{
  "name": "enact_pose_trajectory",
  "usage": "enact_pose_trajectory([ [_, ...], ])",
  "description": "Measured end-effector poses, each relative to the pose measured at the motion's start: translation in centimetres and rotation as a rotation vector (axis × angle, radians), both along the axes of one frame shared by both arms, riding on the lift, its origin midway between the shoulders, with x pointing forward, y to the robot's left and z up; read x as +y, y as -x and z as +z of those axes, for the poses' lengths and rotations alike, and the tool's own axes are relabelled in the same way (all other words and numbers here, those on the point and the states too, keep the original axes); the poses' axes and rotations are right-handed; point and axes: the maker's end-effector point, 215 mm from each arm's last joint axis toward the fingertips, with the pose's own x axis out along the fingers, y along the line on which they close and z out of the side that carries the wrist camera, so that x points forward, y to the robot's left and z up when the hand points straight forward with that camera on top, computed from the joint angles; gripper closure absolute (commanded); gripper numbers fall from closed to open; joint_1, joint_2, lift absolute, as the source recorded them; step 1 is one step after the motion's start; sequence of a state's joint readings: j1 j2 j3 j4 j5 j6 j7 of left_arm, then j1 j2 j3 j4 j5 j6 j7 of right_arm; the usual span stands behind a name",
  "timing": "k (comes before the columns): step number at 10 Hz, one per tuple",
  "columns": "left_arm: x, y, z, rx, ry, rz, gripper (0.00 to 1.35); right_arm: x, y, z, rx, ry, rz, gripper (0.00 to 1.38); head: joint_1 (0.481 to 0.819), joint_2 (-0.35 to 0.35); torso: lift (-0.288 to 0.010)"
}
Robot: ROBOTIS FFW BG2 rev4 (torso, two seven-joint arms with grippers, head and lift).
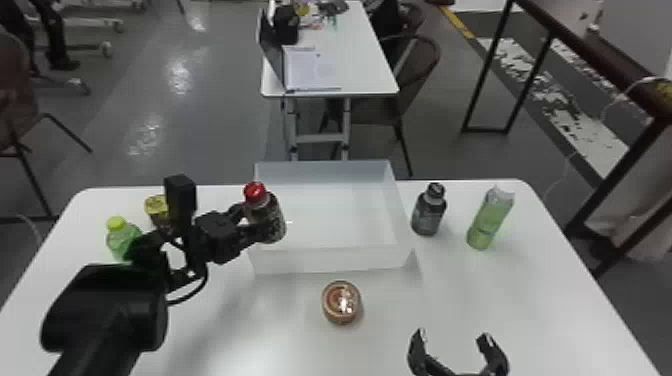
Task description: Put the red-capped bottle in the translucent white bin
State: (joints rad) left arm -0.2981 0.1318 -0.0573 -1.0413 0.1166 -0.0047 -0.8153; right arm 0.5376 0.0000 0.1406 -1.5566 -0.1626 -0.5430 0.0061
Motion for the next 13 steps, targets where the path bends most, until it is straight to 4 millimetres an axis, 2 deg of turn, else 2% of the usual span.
enact_pose_trajectory([
  [1,-0.7,-0.7,-0.2,-0.014,-0.009,-0.020,0.69,0.0,-0.1,0.0,-0.001,0.000,0.001,0.13,0.695,-0.063,-0.037],
  [2,-1.0,-1.0,-0.5,-0.010,-0.014,-0.024,0.65,0.1,-0.2,0.1,-0.003,-0.001,0.004,0.13,0.695,-0.067,-0.037],
  [4,-0.8,-0.9,-2.0,0.033,-0.010,-0.006,0.45,0.2,-0.3,0.0,-0.003,-0.004,0.006,0.13,0.695,-0.066,-0.037],
  [5,-0.8,-0.7,-2.3,0.035,-0.005,0.002,0.41,0.2,-0.3,0.1,-0.004,-0.005,0.006,0.13,0.695,-0.064,-0.037],
  [7,-1.1,-1.0,-1.1,-0.003,0.017,0.005,0.41,0.3,-0.4,0.0,-0.004,-0.005,0.008,0.13,0.695,-0.066,-0.037],
  [10,-1.3,-1.0,2.1,-0.075,0.073,0.006,0.41,0.3,-0.3,0.0,-0.002,-0.010,0.008,0.13,0.695,-0.071,-0.037],
  [11,-0.4,-0.2,3.2,-0.101,0.082,0.030,0.41,0.3,-0.4,0.0,-0.003,-0.012,0.009,0.13,0.695,-0.062,-0.037],
  [12,1.5,1.1,3.9,-0.124,0.093,0.080,0.41,0.4,-0.4,0.0,-0.003,-0.012,0.009,0.13,0.695,-0.040,-0.037],
  [13,4.1,3.0,4.3,-0.141,0.101,0.160,0.41,0.4,-0.4,0.0,-0.004,-0.011,0.010,0.13,0.695,-0.026,-0.037],
])
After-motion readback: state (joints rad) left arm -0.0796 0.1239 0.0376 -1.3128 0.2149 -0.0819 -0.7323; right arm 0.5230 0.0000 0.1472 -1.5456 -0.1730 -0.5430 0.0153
